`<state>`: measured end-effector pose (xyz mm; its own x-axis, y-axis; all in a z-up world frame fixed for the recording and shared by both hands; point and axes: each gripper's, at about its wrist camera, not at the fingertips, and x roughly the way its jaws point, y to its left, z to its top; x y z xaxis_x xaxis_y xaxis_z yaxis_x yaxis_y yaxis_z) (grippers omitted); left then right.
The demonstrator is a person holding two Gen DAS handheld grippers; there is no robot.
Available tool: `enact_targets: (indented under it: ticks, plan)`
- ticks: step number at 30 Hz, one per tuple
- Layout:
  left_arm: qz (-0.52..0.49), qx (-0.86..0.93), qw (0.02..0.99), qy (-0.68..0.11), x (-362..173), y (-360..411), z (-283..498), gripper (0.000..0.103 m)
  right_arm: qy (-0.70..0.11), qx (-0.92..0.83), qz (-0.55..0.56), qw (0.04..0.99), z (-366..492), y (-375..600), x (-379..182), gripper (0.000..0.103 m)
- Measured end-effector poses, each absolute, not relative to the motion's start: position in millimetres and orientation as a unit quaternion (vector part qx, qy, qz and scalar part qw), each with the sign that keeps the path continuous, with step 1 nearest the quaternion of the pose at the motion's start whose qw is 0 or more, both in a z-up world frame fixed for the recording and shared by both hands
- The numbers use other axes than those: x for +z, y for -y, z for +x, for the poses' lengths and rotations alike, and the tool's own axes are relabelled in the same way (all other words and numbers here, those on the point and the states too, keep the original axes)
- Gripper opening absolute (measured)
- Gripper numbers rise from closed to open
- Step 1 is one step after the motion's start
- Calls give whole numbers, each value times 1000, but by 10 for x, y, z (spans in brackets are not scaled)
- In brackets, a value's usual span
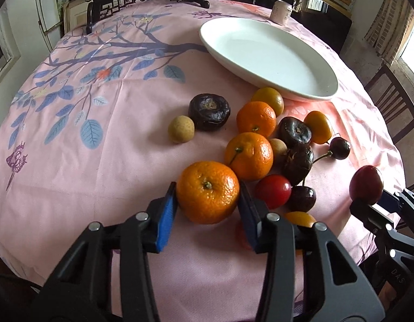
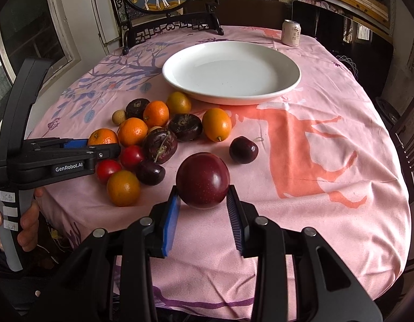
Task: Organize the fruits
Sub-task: 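Grasp the tangerine with the left tool while the right tool grasps a dark red plum, then lower tangerine and plum onto the white plate and open both tools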
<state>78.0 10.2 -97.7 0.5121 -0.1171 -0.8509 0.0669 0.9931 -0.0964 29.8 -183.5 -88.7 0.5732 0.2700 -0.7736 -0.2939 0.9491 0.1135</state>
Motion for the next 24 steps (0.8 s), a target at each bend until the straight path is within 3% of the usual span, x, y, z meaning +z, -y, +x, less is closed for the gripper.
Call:
enact_targets:
  ticks: [11, 18, 24]
  plan:
    - [-21, -82, 884, -460, -450, -28, 939, 44, -411, 162, 7, 897, 510, 1909, -709, 36]
    - [-3, -89, 887, -454, -97, 257, 2134, 45, -386, 160, -18, 908, 1348, 1978, -375, 36]
    - [-4, -59, 865, -499, -373, 497, 3250, 45, -431, 140, -20, 891, 2544, 2032, -557, 35]
